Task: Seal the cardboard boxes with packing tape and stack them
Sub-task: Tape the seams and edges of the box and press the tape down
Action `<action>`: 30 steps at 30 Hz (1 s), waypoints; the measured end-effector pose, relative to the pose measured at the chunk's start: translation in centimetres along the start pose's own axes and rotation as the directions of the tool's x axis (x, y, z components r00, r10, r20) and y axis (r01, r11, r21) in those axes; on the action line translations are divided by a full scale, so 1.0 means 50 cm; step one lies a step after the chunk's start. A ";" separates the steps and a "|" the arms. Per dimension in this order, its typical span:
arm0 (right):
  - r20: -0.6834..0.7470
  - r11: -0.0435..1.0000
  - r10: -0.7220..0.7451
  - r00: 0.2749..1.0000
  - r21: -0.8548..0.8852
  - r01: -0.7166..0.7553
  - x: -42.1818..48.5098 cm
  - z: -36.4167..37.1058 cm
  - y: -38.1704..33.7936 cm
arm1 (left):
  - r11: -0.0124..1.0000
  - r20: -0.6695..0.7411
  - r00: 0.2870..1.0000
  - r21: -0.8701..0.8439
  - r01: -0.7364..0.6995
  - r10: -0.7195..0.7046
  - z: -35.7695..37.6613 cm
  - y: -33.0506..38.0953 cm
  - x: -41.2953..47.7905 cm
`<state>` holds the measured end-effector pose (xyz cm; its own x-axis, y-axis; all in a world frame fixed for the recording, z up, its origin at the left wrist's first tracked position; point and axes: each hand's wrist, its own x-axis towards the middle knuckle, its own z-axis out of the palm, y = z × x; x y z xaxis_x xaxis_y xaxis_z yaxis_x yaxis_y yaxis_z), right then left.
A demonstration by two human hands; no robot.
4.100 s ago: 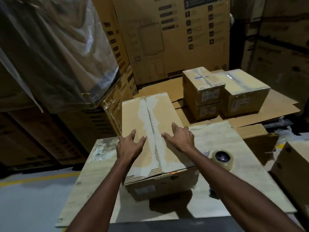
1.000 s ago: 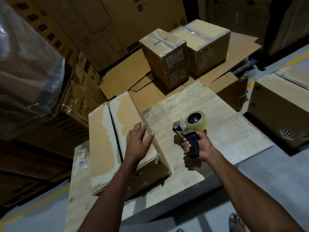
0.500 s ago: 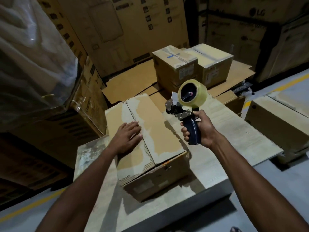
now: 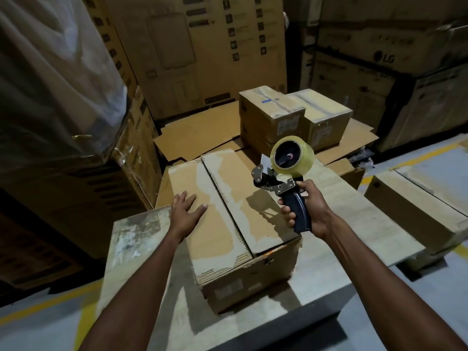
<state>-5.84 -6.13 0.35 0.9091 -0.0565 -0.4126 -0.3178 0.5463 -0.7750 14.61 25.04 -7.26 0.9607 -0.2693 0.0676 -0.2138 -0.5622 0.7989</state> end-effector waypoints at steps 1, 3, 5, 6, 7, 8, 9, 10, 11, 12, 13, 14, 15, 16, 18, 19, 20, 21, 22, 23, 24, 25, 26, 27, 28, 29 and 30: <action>0.007 1.000 0.007 1.000 -0.006 -0.007 -0.003 -0.001 -0.001 | 1.000 -0.006 1.000 -0.009 0.009 -0.009 0.002 0.002 -0.004; 0.024 1.000 0.019 1.000 -0.021 -0.019 -0.009 -0.004 -0.004 | 1.000 -0.029 0.999 -0.013 0.021 -0.022 0.007 0.006 -0.013; 0.050 0.999 0.044 0.998 -0.029 -0.043 -0.013 -0.010 -0.008 | 0.999 -0.053 0.998 -0.014 0.039 -0.040 0.017 0.014 -0.023; 0.066 0.997 0.069 0.995 -0.028 -0.067 -0.017 -0.015 -0.012 | 0.998 -0.067 0.996 -0.017 0.053 -0.054 0.027 0.022 -0.031; 0.082 0.995 0.094 0.992 -0.028 -0.092 -0.020 -0.020 -0.015 | 0.998 -0.083 0.994 -0.021 0.063 -0.065 0.038 0.029 -0.040; 0.093 0.993 0.115 0.989 -0.038 -0.112 -0.023 -0.026 -0.019 | 0.997 -0.101 0.992 -0.026 0.067 -0.070 0.052 0.037 -0.051; 0.094 0.990 0.132 0.987 -0.063 -0.126 -0.024 -0.029 -0.024 | 0.997 -0.121 0.990 -0.031 0.074 -0.077 0.066 0.045 -0.061; 0.082 0.986 0.143 0.986 -0.099 -0.135 -0.024 -0.031 -0.029 | 0.996 -0.144 0.986 -0.034 0.085 -0.089 0.078 0.055 -0.071; 0.063 0.981 0.148 0.987 -0.138 -0.138 -0.027 -0.034 -0.036 | 0.995 -0.169 0.980 -0.033 0.098 -0.102 0.092 0.067 -0.084; 0.041 0.976 0.144 0.989 -0.172 -0.134 -0.028 -0.037 -0.043 | 0.993 -0.190 0.975 -0.029 0.113 -0.117 0.107 0.078 -0.097; 0.019 0.971 0.134 0.991 -0.203 -0.127 -0.030 -0.043 -0.052 | 0.991 -0.211 0.968 -0.022 0.134 -0.135 0.122 0.092 -0.113; 0.002 0.967 0.120 0.993 -0.228 -0.116 -0.034 -0.047 -0.061 | 0.987 -0.230 0.960 -0.017 0.161 -0.160 0.137 0.108 -0.127; -0.009 0.962 0.108 0.994 -0.251 -0.106 -0.038 -0.052 -0.070 | 0.981 -0.251 0.949 -0.014 0.194 -0.191 0.154 0.124 -0.141; -0.011 0.957 0.095 0.995 -0.274 -0.095 -0.043 -0.057 -0.081 | 0.973 -0.273 0.935 -0.015 0.229 -0.224 0.173 0.142 -0.157; -0.007 0.941 0.074 0.997 -0.330 -0.072 -0.057 -0.071 -0.103 | 0.955 -0.321 0.902 -0.037 0.293 -0.289 0.221 0.182 -0.185; -0.006 0.933 0.065 0.998 -0.354 -0.063 -0.063 -0.078 -0.114 | 0.947 -0.343 0.884 -0.055 0.318 -0.317 0.245 0.201 -0.198; -0.007 0.927 0.059 0.998 -0.370 -0.057 -0.066 -0.086 -0.125 | 0.938 -0.359 0.869 -0.069 0.339 -0.340 0.266 0.219 -0.208; -0.004 0.922 0.057 0.998 -0.383 -0.054 -0.071 -0.096 -0.137 | 0.930 -0.374 0.854 -0.078 0.359 -0.361 0.287 0.238 -0.218; -0.001 0.918 0.058 0.998 -0.393 -0.053 -0.073 -0.104 -0.148 | 0.923 -0.383 0.844 -0.081 0.376 -0.377 0.302 0.253 -0.222; 0.005 0.914 0.062 0.998 -0.401 -0.055 -0.075 -0.114 -0.159 | 0.917 -0.387 0.836 -0.082 0.390 -0.390 0.314 0.267 -0.226; 0.012 0.911 0.066 0.998 -0.409 -0.056 -0.076 -0.122 -0.168 | 0.913 -0.389 0.831 -0.081 0.400 -0.398 0.322 0.277 -0.227; 0.016 0.908 0.069 0.997 -0.416 -0.056 -0.075 -0.127 -0.176 | 0.910 -0.385 0.830 -0.076 0.408 -0.405 0.326 0.285 -0.224; 0.020 0.904 0.074 0.997 -0.423 -0.058 -0.077 -0.136 -0.182 | 0.906 -0.378 0.831 -0.059 0.419 -0.408 0.330 0.291 -0.224; 0.024 0.902 0.073 0.997 -0.428 -0.056 -0.079 -0.142 -0.188 | 0.906 -0.367 0.839 -0.027 0.422 -0.402 0.330 0.296 -0.225; 0.032 0.901 0.070 0.997 -0.432 -0.050 -0.082 -0.149 -0.193 | 0.909 -0.354 0.853 0.018 0.416 -0.384 0.330 0.296 -0.228; 0.041 0.900 0.066 0.997 -0.433 -0.042 -0.085 -0.154 -0.196 | 0.914 -0.333 0.873 0.069 0.399 -0.356 0.328 0.292 -0.232; 0.046 0.900 0.064 0.997 -0.433 -0.038 -0.087 -0.160 -0.200 | 0.921 -0.305 0.897 0.122 0.369 -0.319 0.323 0.285 -0.238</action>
<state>-8.76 -18.03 6.04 0.8984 0.0167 -0.4389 -0.4371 0.1318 -0.8897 -2.73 7.59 -6.32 0.9842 0.1764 -0.0120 0.1360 -0.7125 0.6883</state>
